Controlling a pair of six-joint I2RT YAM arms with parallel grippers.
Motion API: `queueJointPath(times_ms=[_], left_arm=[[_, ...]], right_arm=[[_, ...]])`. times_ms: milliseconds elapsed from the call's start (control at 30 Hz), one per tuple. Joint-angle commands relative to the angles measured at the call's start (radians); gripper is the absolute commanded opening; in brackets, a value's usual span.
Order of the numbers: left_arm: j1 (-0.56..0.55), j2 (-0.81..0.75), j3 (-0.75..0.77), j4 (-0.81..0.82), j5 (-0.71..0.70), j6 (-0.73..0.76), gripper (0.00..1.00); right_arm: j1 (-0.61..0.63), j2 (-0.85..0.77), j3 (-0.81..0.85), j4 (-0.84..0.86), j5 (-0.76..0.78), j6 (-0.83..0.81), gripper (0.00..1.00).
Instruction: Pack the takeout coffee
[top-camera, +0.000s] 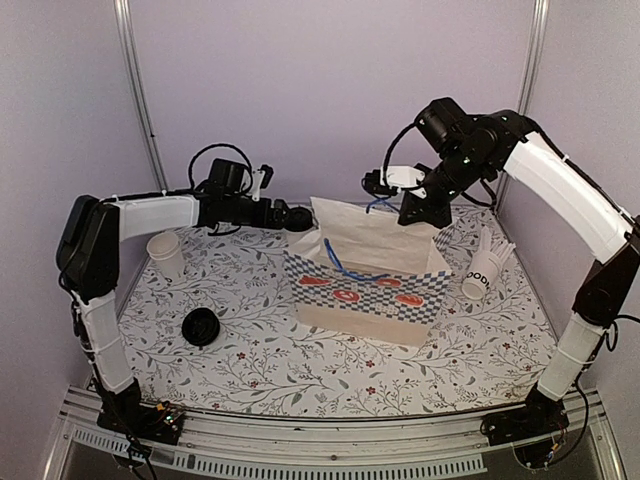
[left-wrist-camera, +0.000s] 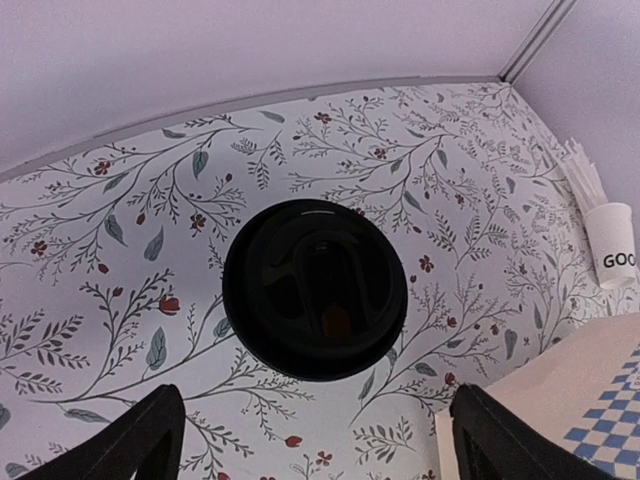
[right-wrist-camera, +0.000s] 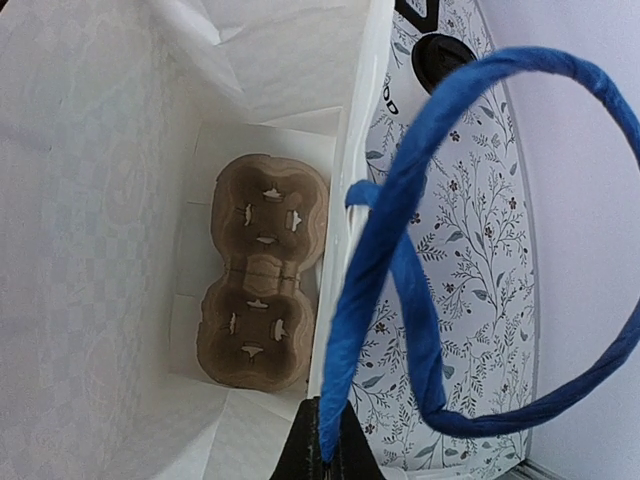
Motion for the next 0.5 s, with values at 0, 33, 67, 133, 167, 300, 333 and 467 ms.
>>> queueJointPath(times_ms=[0,33,67,133,167,300,333,467], left_arm=[[-0.008,0.048,0.053,0.015,0.008,0.049,0.95],[-0.011,0.058,0.065,0.014,0.008,0.053,0.95],[-0.013,0.071,0.082,0.011,0.013,0.055,0.95],[-0.014,0.093,0.109,0.000,0.024,0.054,0.95],[-0.014,0.104,0.121,-0.003,0.030,0.055,0.95],[-0.016,0.143,0.165,-0.011,0.051,0.049,0.96],[-0.016,0.153,0.177,-0.016,0.052,0.046,0.96],[-0.027,0.200,0.226,-0.035,0.053,0.049,0.96]], right_arm=[[-0.023,0.029,0.018,0.014,-0.006,-0.039,0.00],[-0.027,0.032,0.018,0.017,-0.008,-0.040,0.00],[-0.031,0.034,0.018,0.019,-0.012,-0.041,0.00],[-0.033,0.041,0.018,0.021,-0.015,-0.039,0.00],[-0.033,0.042,0.018,0.023,-0.016,-0.037,0.00],[-0.035,0.043,0.018,0.024,-0.017,-0.028,0.14],[-0.035,0.043,0.018,0.027,-0.015,-0.025,0.20],[-0.035,0.033,0.015,0.040,-0.007,-0.017,0.40]])
